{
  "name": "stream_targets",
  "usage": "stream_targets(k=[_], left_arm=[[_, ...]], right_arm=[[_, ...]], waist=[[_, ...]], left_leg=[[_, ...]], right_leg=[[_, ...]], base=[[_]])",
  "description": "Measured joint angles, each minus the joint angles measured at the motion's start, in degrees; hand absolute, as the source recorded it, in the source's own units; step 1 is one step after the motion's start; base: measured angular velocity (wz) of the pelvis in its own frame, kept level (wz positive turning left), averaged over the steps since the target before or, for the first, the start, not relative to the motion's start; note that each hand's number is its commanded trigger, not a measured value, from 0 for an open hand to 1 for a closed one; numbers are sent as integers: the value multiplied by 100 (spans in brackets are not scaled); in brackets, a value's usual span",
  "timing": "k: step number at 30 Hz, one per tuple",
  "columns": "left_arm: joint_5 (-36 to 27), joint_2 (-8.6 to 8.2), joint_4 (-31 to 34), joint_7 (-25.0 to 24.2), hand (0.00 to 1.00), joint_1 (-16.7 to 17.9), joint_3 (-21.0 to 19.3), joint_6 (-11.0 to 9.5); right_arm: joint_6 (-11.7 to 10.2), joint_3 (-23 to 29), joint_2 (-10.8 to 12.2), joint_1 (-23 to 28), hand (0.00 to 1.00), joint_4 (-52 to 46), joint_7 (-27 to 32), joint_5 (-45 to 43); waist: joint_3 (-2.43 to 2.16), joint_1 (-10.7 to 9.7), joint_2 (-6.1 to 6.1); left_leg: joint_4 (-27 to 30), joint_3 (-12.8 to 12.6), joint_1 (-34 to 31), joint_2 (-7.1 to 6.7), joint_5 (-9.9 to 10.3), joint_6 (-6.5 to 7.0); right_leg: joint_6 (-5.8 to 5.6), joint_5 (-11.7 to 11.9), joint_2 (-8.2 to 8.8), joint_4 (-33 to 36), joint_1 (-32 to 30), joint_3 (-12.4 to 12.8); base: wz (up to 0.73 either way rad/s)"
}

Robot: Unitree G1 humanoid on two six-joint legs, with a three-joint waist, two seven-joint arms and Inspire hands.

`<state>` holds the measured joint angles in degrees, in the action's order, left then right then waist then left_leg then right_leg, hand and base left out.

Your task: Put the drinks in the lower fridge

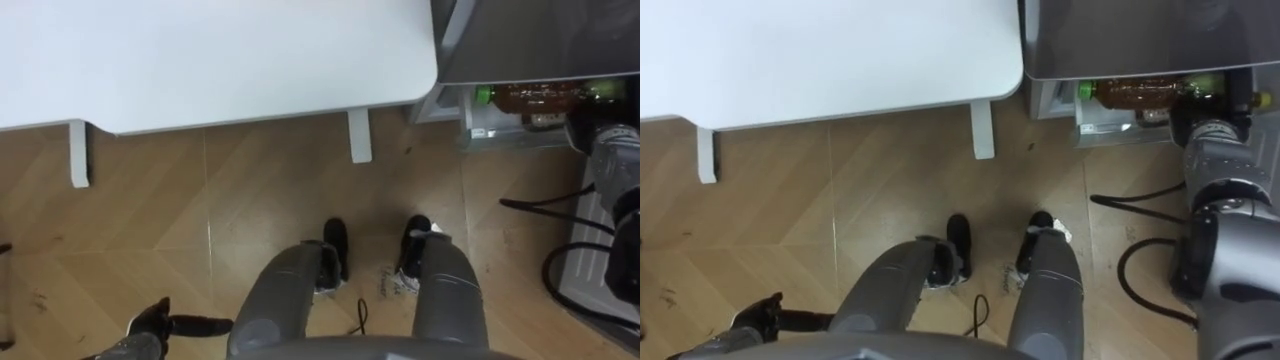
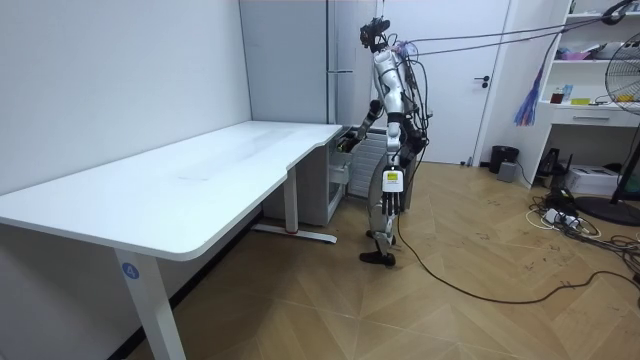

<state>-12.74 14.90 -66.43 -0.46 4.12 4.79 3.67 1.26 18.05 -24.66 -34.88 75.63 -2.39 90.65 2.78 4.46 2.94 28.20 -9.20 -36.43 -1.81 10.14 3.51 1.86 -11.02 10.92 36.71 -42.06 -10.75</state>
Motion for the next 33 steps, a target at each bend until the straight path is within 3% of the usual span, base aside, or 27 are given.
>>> stream_targets(k=[23,26,33], left_arm=[[-3,53,175,-19,0,7,-11,-112],[0,56,176,-19,0,24,-11,-106],[125,56,225,7,0,52,-6,-24]], right_arm=[[7,130,-170,7,0,332,162,20],[4,138,-232,10,0,496,257,20],[-21,111,-429,54,0,502,716,-146]], waist=[[-5,16,-31],[-36,7,-72],[-48,5,-66]], left_leg=[[363,71,-73,17,61,10],[366,67,-48,16,63,14],[371,69,-52,31,62,15]], right_leg=[[-9,-86,13,200,95,-106],[-13,-88,23,200,130,-114],[-14,-84,7,170,151,-174]], base=[[3],[2],[0]])
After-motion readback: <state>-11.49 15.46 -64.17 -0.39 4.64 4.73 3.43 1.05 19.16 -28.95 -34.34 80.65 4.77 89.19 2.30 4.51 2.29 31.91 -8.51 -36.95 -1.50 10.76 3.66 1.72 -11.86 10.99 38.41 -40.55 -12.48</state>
